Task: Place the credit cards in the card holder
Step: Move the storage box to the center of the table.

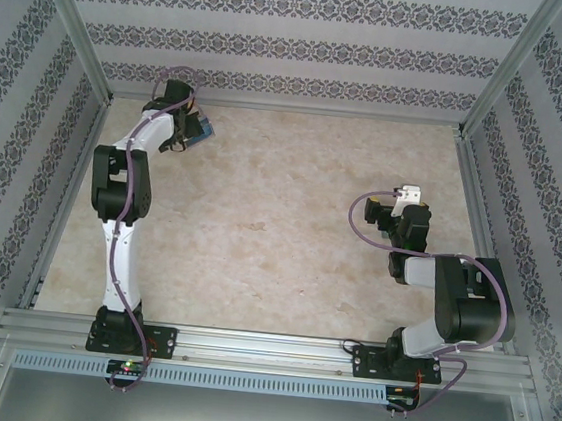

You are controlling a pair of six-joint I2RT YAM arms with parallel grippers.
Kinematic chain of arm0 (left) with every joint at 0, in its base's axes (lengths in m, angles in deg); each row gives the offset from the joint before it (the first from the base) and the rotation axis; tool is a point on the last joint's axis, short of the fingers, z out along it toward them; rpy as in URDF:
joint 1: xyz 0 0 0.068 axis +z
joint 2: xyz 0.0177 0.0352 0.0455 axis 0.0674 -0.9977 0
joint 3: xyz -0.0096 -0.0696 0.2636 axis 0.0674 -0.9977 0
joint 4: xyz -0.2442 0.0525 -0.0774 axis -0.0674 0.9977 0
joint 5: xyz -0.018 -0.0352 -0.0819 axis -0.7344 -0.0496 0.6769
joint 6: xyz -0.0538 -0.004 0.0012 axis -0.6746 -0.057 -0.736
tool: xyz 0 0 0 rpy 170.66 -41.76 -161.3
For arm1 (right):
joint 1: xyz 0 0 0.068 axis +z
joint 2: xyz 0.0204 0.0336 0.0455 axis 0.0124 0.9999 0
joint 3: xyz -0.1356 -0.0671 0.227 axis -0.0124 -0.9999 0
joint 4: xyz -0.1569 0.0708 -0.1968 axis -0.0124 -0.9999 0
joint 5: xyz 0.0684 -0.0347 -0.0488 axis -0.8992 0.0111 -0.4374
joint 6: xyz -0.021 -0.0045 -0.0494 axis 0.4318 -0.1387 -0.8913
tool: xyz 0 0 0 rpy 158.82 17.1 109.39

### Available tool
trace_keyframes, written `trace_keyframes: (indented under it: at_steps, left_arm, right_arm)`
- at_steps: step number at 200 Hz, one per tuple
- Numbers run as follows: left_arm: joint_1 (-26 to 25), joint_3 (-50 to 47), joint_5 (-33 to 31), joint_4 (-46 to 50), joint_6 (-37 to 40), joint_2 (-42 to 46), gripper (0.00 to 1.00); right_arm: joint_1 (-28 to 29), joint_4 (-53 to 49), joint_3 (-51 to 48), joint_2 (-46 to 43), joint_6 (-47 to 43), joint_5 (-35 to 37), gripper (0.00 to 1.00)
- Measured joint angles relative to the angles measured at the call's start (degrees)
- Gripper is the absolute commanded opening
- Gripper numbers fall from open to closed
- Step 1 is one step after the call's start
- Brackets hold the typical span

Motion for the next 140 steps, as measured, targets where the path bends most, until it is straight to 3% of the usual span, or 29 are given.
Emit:
trace_keyframes:
  at_steps: [42,93,140]
  left_arm:
    - [0.02,5.49,-1.01,2.45,-0.31,-3.63,0.73]
    - [-0.02,6.21,-0.83,3.23,-0.79,-4.00,0.68]
    - [0.09,6.19,-0.52,3.52,0.07,-3.63,0.75]
  right_arm:
    - [0.00,0.00,0.00,0.00,0.00,0.00,0.98]
    - [0.00,0.00,0.00,0.00,0.00,0.00,0.98]
    - [0.00,0.00,0.00,0.00,0.00,0.00,0.98]
